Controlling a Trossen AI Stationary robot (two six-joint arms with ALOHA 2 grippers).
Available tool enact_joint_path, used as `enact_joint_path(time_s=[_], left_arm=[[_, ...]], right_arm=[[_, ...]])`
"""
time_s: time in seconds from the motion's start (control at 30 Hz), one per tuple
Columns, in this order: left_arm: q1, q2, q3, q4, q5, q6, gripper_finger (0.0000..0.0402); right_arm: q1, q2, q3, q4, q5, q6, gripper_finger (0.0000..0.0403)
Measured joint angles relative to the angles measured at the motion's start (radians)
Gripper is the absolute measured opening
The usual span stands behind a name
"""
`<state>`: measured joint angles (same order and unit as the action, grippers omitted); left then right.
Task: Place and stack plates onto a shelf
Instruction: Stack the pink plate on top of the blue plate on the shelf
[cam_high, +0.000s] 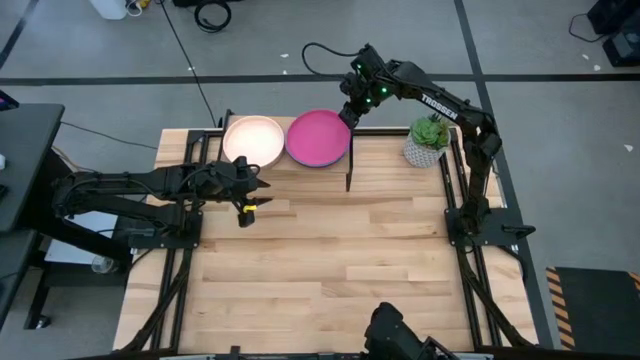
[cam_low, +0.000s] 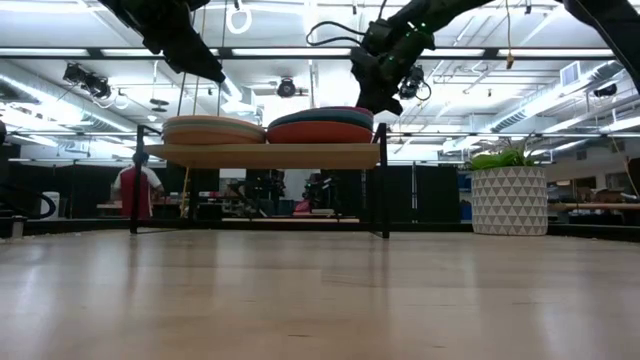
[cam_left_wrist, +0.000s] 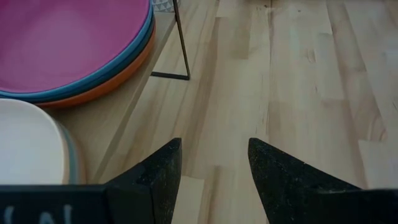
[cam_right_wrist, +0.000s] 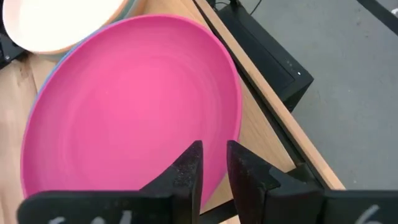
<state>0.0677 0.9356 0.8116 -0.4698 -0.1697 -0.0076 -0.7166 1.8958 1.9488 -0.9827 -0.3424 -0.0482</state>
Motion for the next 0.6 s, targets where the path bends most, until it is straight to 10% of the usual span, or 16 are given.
enact_joint_path(time_s=[0.6], left_arm=[[0.000, 0.000, 0.000, -0.082, 0.000, -0.033, 0.0192]], right_arm=[[0.076, -0.044, -0.111, 0.017, 0.094, -0.135, 0.0077]])
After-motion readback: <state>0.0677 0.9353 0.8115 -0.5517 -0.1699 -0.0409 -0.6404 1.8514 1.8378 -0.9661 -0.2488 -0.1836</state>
